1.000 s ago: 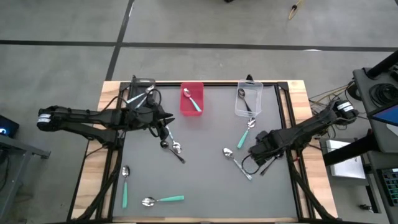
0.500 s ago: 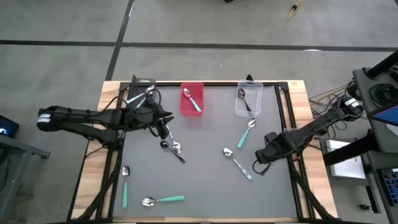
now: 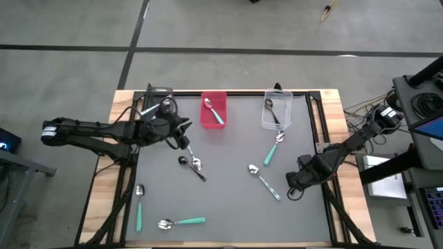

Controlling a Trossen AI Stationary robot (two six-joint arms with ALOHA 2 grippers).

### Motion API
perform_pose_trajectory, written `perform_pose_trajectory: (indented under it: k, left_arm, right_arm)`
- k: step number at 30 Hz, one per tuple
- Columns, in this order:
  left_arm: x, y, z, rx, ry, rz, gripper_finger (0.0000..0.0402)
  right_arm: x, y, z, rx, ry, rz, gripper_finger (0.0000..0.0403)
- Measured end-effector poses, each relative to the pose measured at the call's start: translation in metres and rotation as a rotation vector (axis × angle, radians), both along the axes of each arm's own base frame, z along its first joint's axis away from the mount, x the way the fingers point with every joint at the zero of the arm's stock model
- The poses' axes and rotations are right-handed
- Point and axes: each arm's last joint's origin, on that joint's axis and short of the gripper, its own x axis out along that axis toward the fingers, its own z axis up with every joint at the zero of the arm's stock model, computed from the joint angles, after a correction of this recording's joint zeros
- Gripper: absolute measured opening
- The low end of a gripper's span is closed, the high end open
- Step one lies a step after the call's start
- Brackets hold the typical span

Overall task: Sort silverware by color (type)
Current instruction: Put the black spoon into the transparent bin

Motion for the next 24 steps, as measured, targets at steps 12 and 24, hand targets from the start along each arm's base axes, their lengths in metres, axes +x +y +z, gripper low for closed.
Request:
perform_pose_trajectory:
  k: [12, 24]
  left_arm:
    - [0.003, 0.0, 0.005, 0.056, -0.019, -0.03, 0.0071]
    - [0.004, 0.0, 0.007, 0.084, -0.018, -0.045, 0.0071]
  right_arm:
    - [0.0, 0.001, -0.017, -0.029, 0.021, -0.028, 0.0116]
    - [0.004, 0.002, -0.02, -0.063, -0.027, 0.125, 0.0116]
